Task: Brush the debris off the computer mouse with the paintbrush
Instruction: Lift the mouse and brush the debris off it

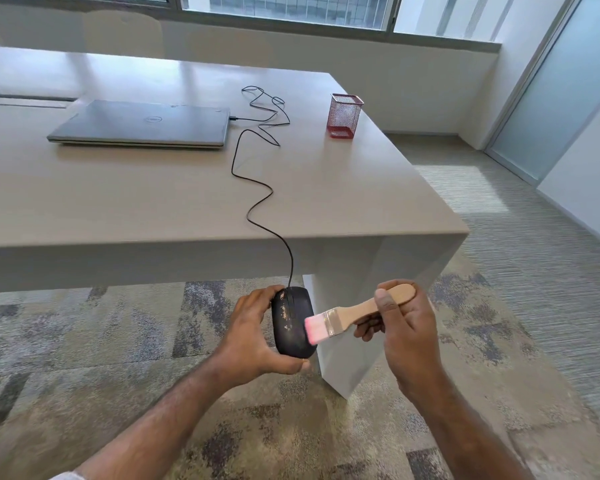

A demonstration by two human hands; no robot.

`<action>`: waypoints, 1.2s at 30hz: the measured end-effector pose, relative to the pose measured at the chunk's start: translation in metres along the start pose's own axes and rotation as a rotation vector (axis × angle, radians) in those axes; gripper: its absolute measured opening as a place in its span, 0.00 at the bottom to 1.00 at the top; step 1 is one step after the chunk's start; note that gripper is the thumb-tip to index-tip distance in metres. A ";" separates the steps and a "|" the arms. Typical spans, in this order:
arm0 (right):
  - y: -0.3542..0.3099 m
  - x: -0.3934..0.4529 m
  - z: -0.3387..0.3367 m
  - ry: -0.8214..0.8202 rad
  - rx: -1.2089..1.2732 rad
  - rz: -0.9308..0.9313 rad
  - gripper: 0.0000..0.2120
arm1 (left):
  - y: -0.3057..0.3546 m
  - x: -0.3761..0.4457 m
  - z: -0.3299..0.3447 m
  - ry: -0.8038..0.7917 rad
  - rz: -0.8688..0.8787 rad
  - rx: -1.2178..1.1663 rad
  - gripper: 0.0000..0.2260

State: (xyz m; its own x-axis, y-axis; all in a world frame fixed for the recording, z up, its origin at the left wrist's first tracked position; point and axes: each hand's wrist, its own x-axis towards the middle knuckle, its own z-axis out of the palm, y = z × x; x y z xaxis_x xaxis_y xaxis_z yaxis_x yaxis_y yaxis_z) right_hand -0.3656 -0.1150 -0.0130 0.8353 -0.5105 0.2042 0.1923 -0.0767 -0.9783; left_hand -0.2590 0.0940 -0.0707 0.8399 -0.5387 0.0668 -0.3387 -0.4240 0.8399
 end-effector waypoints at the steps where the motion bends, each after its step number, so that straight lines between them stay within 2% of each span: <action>1: 0.001 0.000 0.000 -0.011 -0.017 -0.006 0.02 | 0.000 0.000 0.000 0.003 0.003 -0.003 0.53; 6: 0.001 0.001 -0.012 0.042 -0.133 -0.060 0.03 | 0.002 0.000 -0.002 0.013 -0.003 -0.025 0.50; 12: -0.016 -0.003 0.003 0.006 -0.059 -0.167 0.05 | 0.006 0.002 0.000 0.026 -0.003 0.041 0.54; 18: -0.023 -0.007 0.016 -0.019 -0.038 -0.159 0.01 | 0.014 0.002 0.007 0.073 0.050 0.146 0.53; 24: -0.022 -0.010 0.020 -0.023 -0.244 -0.201 0.07 | 0.016 0.001 0.016 0.140 0.102 0.251 0.54; 28: -0.021 -0.018 0.027 -0.098 -0.347 -0.214 0.01 | 0.014 0.002 0.019 0.139 0.077 0.259 0.55; 30: -0.023 -0.017 0.027 -0.116 -0.320 -0.207 0.01 | 0.012 0.002 0.020 0.129 0.076 0.271 0.55; 33: -0.031 -0.011 0.026 -0.074 -0.254 -0.211 0.04 | 0.010 0.003 0.021 0.123 0.094 0.278 0.53; 36: -0.035 -0.010 0.026 -0.045 -0.355 -0.285 0.01 | 0.010 0.002 0.023 0.129 0.109 0.278 0.53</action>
State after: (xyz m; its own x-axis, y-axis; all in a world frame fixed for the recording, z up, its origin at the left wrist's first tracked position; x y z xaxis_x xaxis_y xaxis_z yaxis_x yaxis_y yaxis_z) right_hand -0.3671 -0.0845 0.0197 0.7981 -0.3891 0.4601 0.2355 -0.5014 -0.8326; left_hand -0.2700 0.0719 -0.0745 0.8331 -0.5024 0.2314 -0.5177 -0.5610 0.6460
